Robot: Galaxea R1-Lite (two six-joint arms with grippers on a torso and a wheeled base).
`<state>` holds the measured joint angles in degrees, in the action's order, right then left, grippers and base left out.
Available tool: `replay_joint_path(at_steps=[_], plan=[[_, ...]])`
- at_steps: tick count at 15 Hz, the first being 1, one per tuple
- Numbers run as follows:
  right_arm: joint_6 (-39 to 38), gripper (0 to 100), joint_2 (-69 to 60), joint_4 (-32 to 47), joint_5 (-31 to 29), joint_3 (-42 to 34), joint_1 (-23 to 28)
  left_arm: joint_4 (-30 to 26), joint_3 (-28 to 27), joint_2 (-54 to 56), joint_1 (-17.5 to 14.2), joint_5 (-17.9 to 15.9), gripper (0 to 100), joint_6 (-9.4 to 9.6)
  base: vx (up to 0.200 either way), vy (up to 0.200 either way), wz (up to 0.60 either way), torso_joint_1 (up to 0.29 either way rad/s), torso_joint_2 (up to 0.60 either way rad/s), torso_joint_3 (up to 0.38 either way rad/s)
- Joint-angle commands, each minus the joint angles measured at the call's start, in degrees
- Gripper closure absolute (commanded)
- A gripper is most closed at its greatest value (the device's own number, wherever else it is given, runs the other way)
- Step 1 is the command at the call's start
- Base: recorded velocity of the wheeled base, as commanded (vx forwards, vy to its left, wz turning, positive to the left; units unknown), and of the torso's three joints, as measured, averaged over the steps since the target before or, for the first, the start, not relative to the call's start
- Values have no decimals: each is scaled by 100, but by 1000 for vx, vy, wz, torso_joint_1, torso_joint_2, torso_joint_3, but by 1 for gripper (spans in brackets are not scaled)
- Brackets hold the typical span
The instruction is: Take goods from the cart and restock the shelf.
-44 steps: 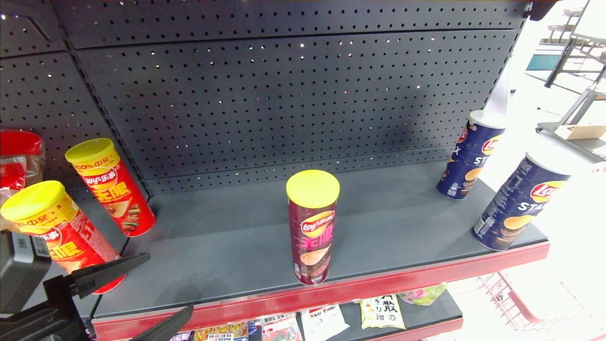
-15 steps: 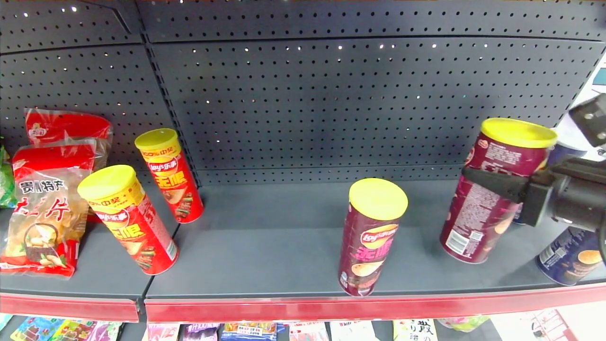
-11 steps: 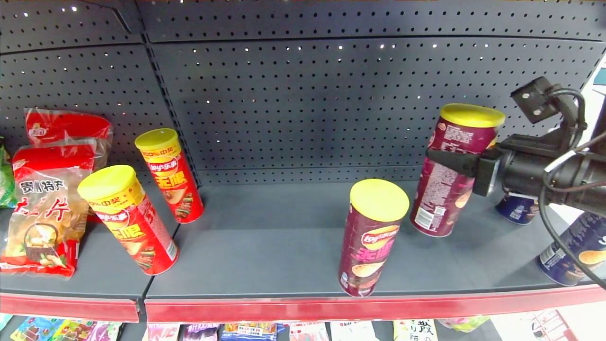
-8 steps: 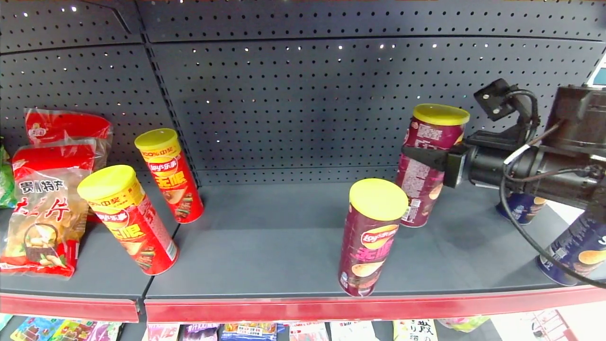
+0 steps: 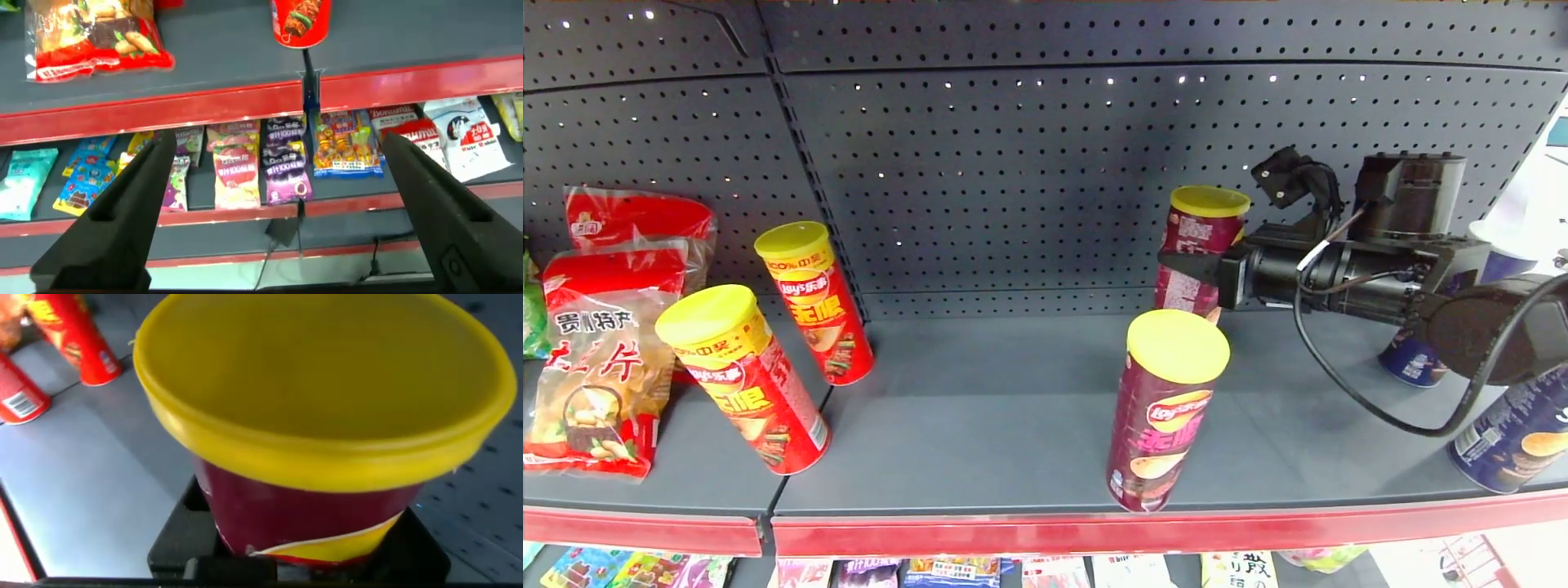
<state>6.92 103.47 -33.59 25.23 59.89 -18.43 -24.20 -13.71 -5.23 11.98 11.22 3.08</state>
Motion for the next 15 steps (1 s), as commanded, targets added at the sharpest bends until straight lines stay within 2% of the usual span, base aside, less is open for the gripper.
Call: replay_joint_path(at_steps=[1, 15], plan=[[2, 100, 182, 1, 34, 66, -55, 20, 88, -22, -3, 3, 0, -1, 0, 0, 0, 0, 0, 0], [2, 100, 832, -394, 43, 567, -275, 20, 88, -22, -3, 12, 0, -10, 0, 0, 0, 0, 0, 0]])
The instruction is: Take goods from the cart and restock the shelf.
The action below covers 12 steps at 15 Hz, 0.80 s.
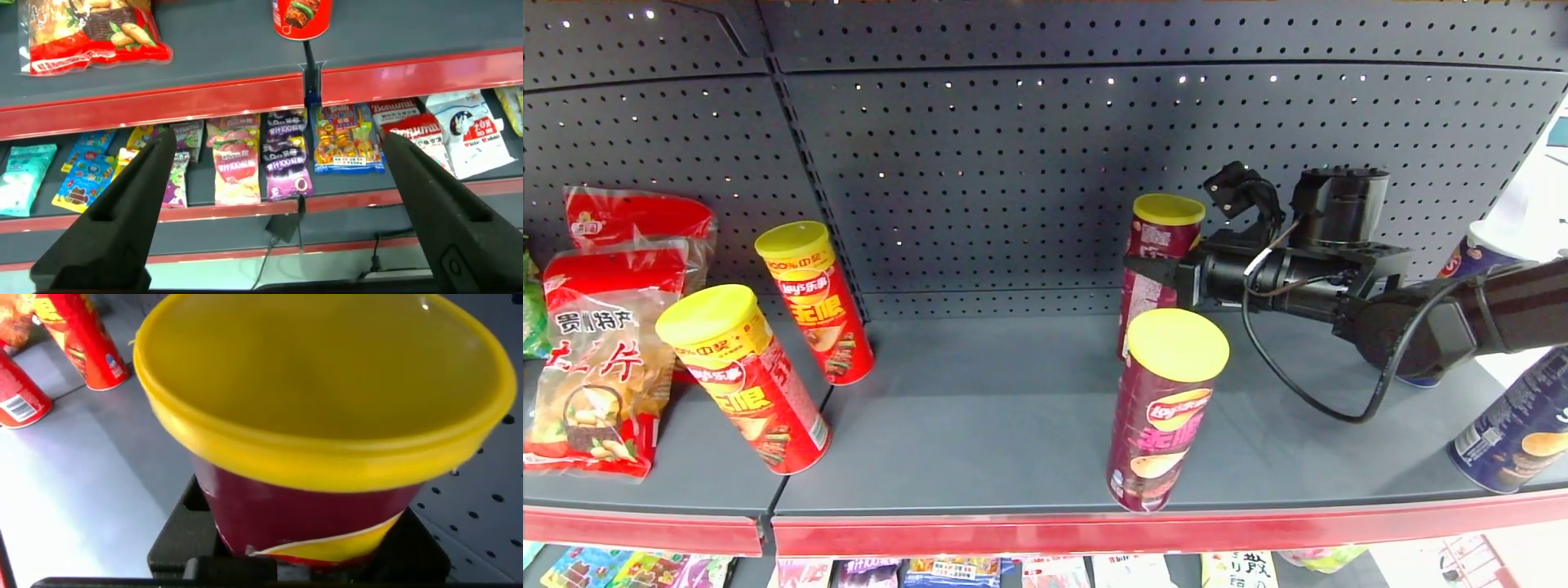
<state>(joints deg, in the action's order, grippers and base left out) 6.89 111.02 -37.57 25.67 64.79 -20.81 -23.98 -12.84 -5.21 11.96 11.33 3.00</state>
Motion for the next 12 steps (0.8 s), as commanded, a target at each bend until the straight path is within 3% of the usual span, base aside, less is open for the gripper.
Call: replay_joint_path(at_steps=[1, 12], plan=[[6, 100, 122, 4, -1, 86, -46, -2, 0, -24, 8, 1, 0, -1, 0, 0, 0, 0, 0, 0], [50, 100, 438, -330, -36, 104, -72, -2, 0, -24, 8, 1, 0, -1, 0, 0, 0, 0, 0, 0]])
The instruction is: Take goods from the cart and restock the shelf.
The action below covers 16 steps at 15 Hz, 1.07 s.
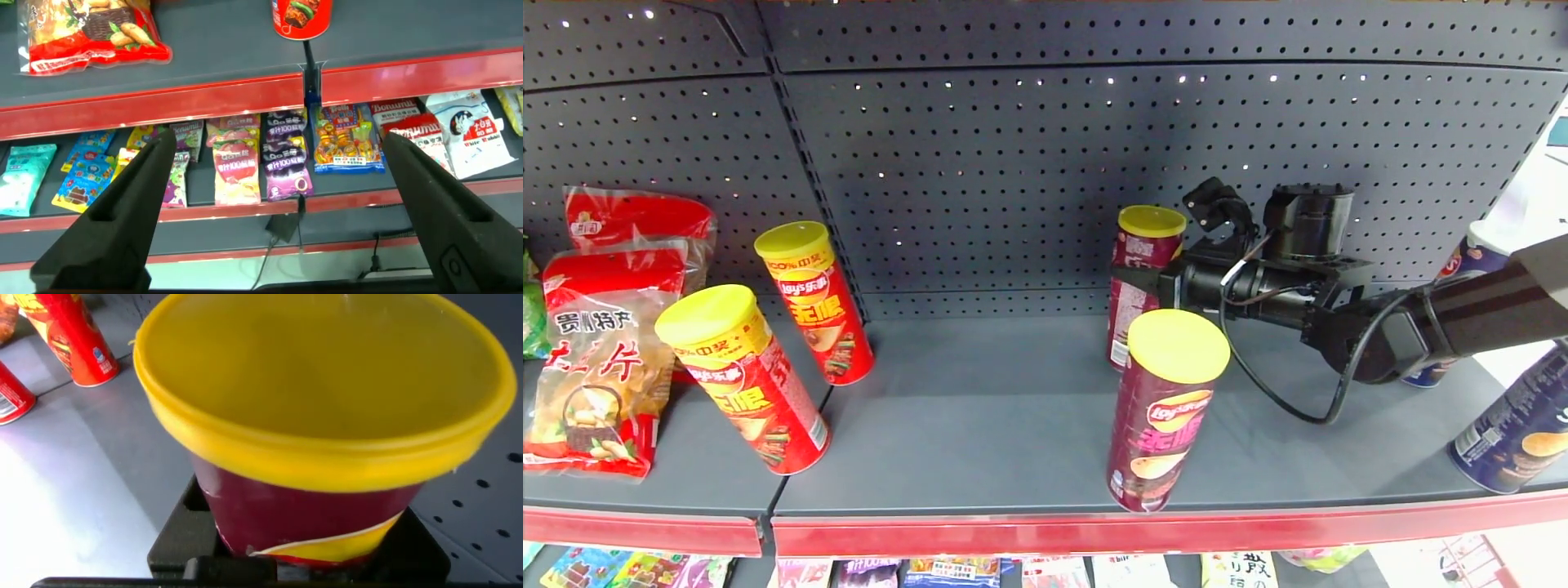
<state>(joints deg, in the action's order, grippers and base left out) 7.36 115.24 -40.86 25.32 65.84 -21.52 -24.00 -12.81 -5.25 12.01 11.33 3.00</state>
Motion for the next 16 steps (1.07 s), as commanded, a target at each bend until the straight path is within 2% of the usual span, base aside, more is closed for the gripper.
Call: replay_joint_path(at_steps=[1, 8, 9, 16], plan=[[2, 100, 16, -1, -1, -1, -2, 1, -2, -20, 3, 1, 0, -1, 0, 0, 0, 0, 0, 0], [2, 100, 16, -1, -10, -36, -2, 1, -2, -20, 3, 1, 0, -19, 0, 0, 0, 0, 0, 0], [2, 0, 16, -1, -18, -45, -2, 1, -2, -20, -5, 1, 0, -19, 0, 0, 0, 0, 0, 0], [-7, 0, -177, -1, -53, -115, -2, 10, -2, -20, -5, 1, 0, -19, 0, 0, 0, 0, 0, 0]])
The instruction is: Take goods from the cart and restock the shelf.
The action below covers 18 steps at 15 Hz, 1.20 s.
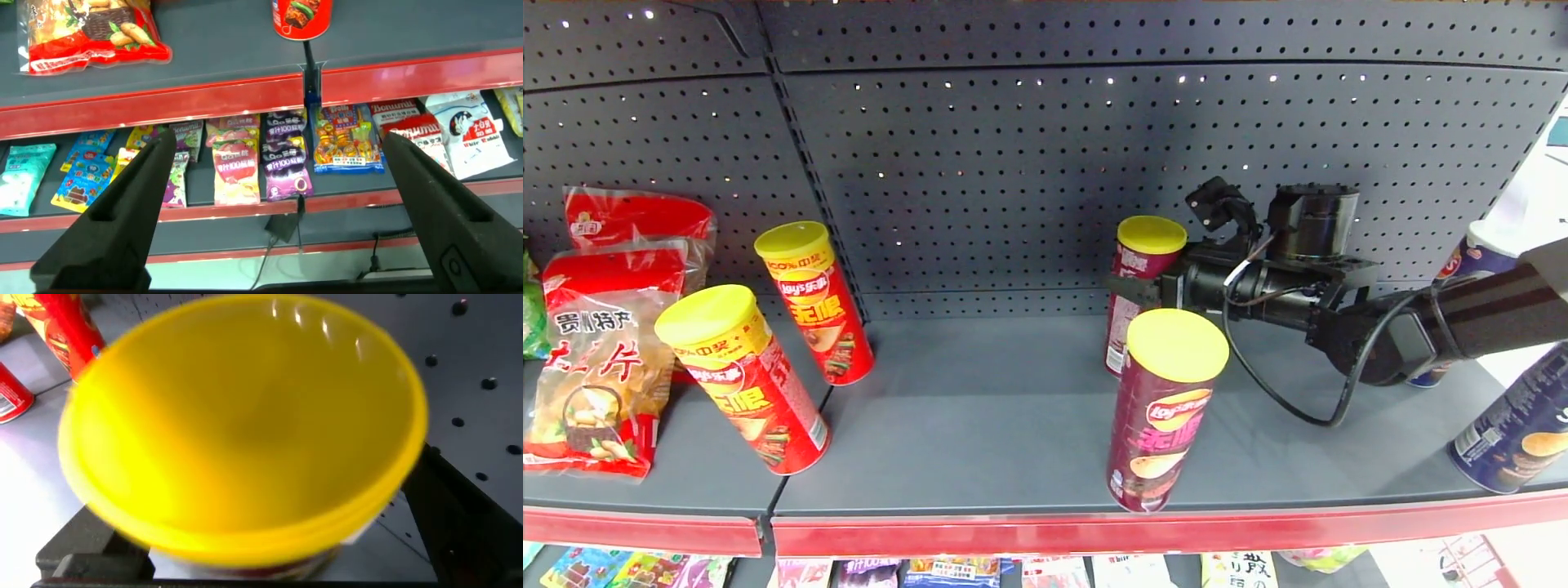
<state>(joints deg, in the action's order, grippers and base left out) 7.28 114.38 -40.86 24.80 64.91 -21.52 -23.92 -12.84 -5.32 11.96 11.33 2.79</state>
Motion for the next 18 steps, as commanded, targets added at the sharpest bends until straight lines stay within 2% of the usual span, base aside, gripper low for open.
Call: replay_joint_path(at_steps=[1, 16, 18], plan=[[2, 0, -153, -1, -19, -75, -2, 1, 0, -13, -1, 1, 0, 2, 0, 0, 0, 0, 0, 0], [-25, 0, -1480, 52, -177, -1473, 69, 1, 0, -13, -1, -43, 0, -7, 0, 0, 0, 0, 0, 0], [-25, 0, -1709, 52, -186, -1851, 157, 1, 0, -13, -1, -51, 0, 2, 0, 0, 0, 0, 0, 0]])
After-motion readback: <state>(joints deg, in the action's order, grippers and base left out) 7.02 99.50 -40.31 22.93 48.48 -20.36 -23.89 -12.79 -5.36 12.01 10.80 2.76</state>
